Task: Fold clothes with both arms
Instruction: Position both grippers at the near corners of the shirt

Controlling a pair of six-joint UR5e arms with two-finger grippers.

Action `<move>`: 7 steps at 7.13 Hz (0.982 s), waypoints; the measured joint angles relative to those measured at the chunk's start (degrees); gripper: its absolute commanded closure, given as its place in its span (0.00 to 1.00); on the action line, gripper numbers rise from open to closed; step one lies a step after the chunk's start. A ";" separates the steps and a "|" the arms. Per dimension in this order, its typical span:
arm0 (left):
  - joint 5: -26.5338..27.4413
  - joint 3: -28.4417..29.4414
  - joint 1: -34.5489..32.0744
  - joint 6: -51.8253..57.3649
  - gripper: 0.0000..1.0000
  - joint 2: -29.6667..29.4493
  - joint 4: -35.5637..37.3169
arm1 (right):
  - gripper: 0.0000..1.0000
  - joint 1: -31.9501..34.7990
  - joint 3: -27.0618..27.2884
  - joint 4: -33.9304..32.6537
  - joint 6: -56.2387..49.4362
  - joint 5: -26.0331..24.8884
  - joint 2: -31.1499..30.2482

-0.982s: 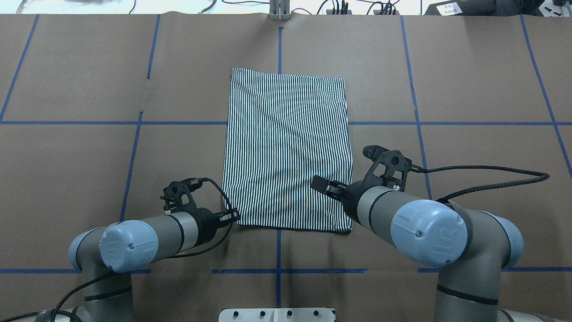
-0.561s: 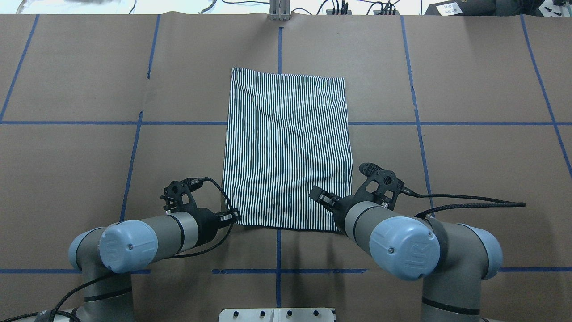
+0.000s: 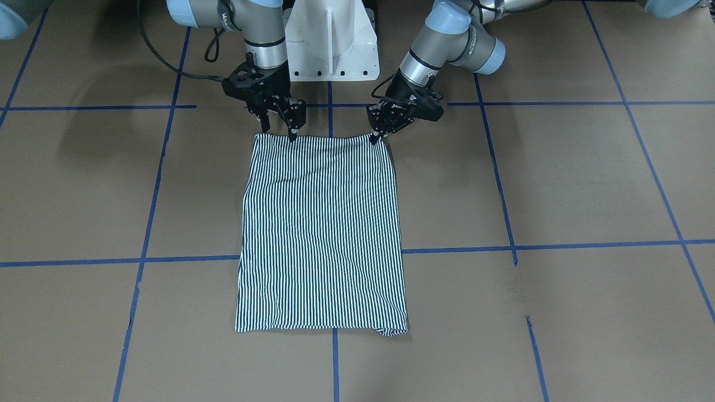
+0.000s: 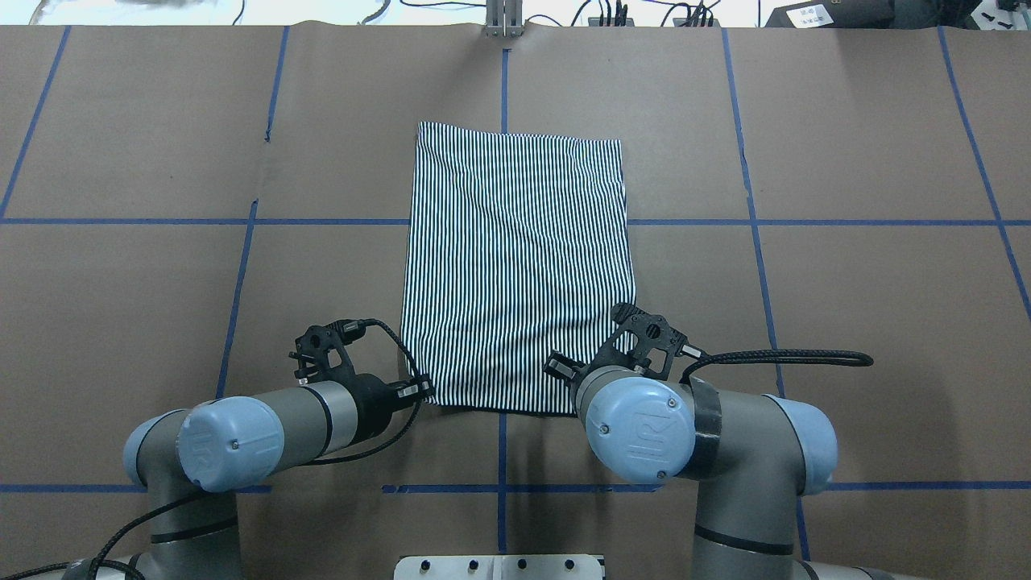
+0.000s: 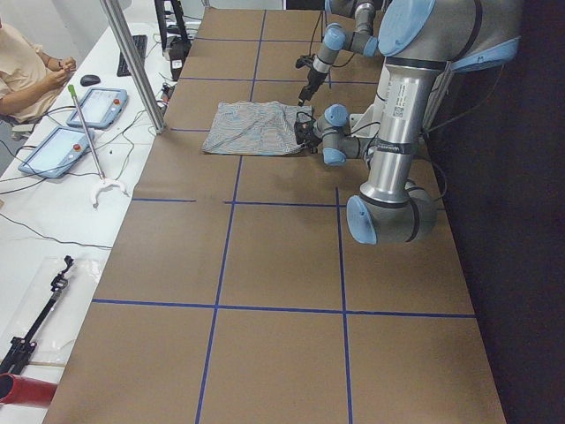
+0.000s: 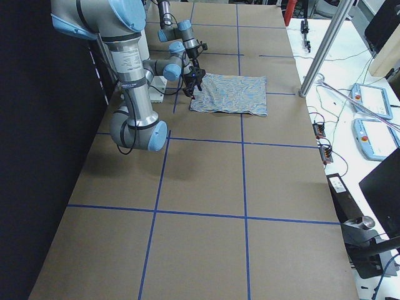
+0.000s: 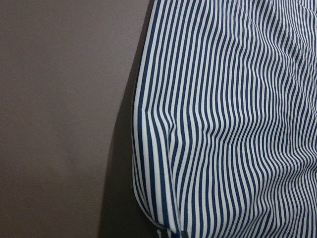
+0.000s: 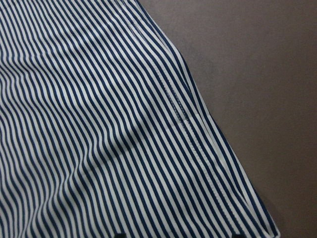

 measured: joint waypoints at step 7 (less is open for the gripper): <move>0.00 -0.10 0.05 0.00 1.00 -0.09 0.00 | 0.28 0.90 -9.67 -6.09 -0.70 1.00 7.02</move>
